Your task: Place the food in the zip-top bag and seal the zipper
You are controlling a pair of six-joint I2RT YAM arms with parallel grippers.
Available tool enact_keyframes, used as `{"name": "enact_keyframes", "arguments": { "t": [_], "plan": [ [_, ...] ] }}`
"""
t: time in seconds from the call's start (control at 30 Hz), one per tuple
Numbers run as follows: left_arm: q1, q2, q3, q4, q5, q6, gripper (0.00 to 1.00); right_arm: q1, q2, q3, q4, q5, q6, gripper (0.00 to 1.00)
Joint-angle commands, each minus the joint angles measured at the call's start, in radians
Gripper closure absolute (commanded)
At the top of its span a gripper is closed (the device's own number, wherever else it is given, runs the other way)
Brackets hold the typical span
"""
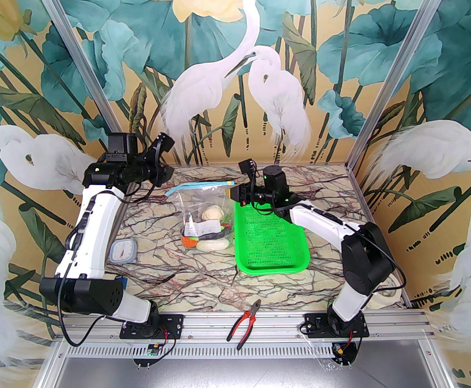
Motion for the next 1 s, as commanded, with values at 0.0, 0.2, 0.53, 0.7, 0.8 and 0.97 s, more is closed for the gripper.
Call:
{"name": "enact_keyframes", "arguments": {
  "t": [0.0, 0.2, 0.53, 0.7, 0.8, 0.97],
  "plan": [
    [-0.079, 0.031, 0.034, -0.045, 0.112, 0.012, 0.65, 0.012, -0.002, 0.027, 0.102, -0.094, 0.022, 1.0],
    [-0.142, 0.094, 0.085, -0.056, 0.159, 0.043, 0.6, 0.022, 0.033, 0.077, 0.076, -0.144, 0.018, 1.0],
    [-0.189, 0.168, 0.158, -0.114, 0.281, 0.093, 0.55, 0.026, 0.074, 0.148, 0.008, -0.174, 0.003, 1.0],
    [-0.196, 0.198, 0.189, -0.163, 0.332, 0.115, 0.54, 0.027, 0.091, 0.171, -0.003, -0.178, 0.003, 1.0],
    [-0.197, 0.211, 0.197, -0.175, 0.323, 0.12, 0.53, 0.03, 0.097, 0.181, -0.006, -0.18, 0.003, 1.0],
    [-0.197, 0.233, 0.211, -0.201, 0.325, 0.132, 0.5, 0.032, 0.101, 0.191, -0.014, -0.18, 0.0, 1.0]
  ]
}}
